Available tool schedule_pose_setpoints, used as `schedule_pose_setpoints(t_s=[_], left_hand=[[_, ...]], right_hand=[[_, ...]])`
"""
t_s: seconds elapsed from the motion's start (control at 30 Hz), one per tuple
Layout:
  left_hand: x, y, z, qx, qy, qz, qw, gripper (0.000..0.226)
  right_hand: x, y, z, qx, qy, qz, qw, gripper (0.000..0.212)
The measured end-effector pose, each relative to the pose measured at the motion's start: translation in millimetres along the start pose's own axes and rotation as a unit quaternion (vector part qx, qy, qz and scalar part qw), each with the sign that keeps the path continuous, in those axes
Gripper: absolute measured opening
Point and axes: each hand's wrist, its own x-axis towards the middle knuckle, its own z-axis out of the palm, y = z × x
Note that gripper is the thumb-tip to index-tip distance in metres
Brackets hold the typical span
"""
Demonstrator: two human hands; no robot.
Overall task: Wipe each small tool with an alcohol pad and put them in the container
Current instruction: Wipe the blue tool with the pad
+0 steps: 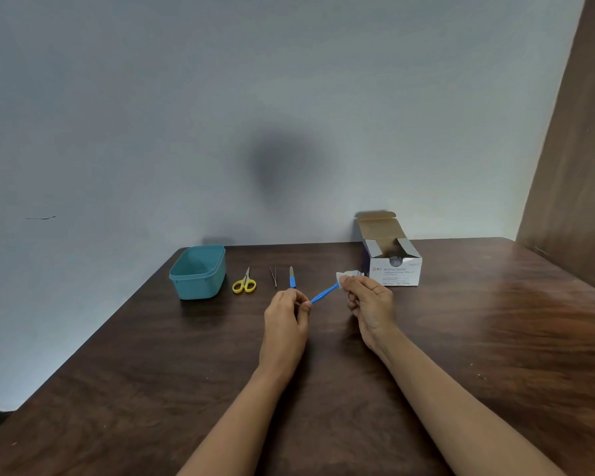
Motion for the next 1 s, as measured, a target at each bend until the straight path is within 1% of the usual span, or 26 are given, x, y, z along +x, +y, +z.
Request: schedule_pose_setpoints(t_s=[0.1,0.23,0.37,0.5,0.73,0.87,1.0], left_hand=[[-0.2,0.1,-0.7,-0.001,0.005,-0.004,1.0,0.01],[-0.2,0.5,-2.1,0.001,0.011,-0.005,1.0,0.011],[0.0,0.6,-1.0,0.0,0.016,0.001,1.0,0.011],[0.2,-0.5,-1.6,0.001,0.019,0.004,1.0,0.012],[0.7,0.3,-1.6,-0.004,0.035,0.015,0.999,0.012],[1.5,0.2,-2.1,-0.006,0.036,0.011,0.999,0.014],[1.6,-1.8,-1.5,-0.006,0.039,0.007,0.999,0.014]], right_hand=[[0.5,1.6,-0.1,-0.044,-0.002,-0.018,0.999,0.007],[1.1,2.0,1.4,-0.067,-0.006,-0.028,0.997,0.01],[1.9,1.0,2.0,-0.041,0.01,-0.025,0.999,0.009],[0.1,0.2,2.9,-0.035,0.004,-0.032,0.999,0.007],[0.1,1.8,2.7,-0.081,0.007,-0.081,0.993,0.013],[0.5,2.2,3.1,-0.098,-0.006,-0.086,0.992,0.01],[0.3,0.6,2.9,-0.073,0.003,-0.074,0.995,0.004]])
